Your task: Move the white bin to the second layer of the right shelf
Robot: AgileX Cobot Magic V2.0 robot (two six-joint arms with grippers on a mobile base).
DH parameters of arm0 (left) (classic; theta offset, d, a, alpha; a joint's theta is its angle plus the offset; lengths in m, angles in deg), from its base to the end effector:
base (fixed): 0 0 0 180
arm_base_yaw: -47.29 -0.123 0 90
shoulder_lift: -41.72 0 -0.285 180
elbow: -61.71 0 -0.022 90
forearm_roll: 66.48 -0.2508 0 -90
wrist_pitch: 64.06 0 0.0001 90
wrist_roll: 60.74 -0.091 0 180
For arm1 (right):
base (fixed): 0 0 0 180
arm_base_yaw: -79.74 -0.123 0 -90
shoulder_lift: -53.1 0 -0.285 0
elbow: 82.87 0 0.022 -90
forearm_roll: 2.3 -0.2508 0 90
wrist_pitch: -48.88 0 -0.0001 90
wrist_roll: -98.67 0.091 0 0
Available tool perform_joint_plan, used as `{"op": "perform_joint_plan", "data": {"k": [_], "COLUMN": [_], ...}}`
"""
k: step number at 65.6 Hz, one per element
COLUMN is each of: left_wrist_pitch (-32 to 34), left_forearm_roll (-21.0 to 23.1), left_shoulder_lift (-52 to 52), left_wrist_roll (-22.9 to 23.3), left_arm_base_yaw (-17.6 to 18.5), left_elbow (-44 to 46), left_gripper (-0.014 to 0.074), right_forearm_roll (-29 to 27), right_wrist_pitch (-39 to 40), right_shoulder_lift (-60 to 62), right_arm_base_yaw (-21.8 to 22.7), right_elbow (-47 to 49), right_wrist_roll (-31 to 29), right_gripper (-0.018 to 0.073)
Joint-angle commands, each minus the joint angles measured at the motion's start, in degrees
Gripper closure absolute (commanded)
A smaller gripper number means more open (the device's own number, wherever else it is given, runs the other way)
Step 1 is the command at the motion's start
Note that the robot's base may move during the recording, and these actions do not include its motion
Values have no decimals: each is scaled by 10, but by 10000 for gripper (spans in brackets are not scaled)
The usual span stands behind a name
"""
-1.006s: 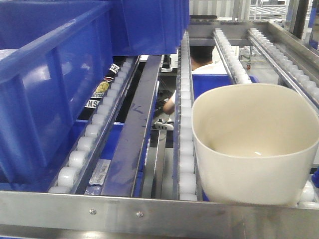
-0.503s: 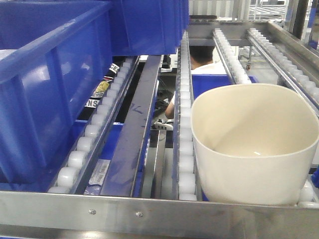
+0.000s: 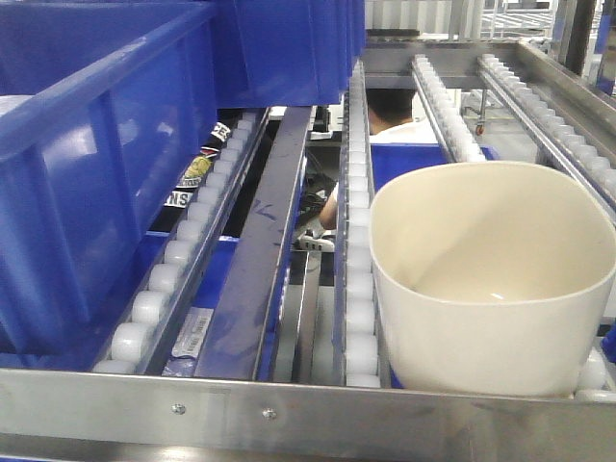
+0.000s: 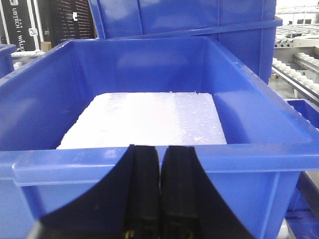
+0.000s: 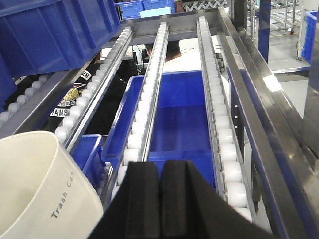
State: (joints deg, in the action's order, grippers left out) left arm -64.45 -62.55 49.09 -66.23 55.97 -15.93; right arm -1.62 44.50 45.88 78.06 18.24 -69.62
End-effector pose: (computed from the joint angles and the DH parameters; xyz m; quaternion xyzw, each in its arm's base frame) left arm 0.0554 -0.0085 0.2105 0.0607 0.6754 -0.0458 0.7335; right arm 0.0570 0.0016 0.1969 0.0582 0.7077 0.0776 0.6998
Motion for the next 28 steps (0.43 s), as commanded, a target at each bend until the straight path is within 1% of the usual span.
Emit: {"op": "perform_joint_plan", "data": {"k": [1, 28], "left_wrist_pitch": [50, 50], "left_forearm_roll": [3, 3], "left_shoulder_lift": [-8, -8], "left_wrist_roll": [4, 4], "left_arm_base_yaw": [1, 1], "left_elbow": [-19, -19], "left_gripper": [512, 512], "right_forearm_roll": [3, 3], "right_wrist_pitch": [47, 47], "right_shoulder_lift": [12, 12], "right_arm_base_yaw": [4, 4], "right_elbow": [9, 9], "right_wrist_roll": [-2, -2], "right_gripper": [504, 504]}}
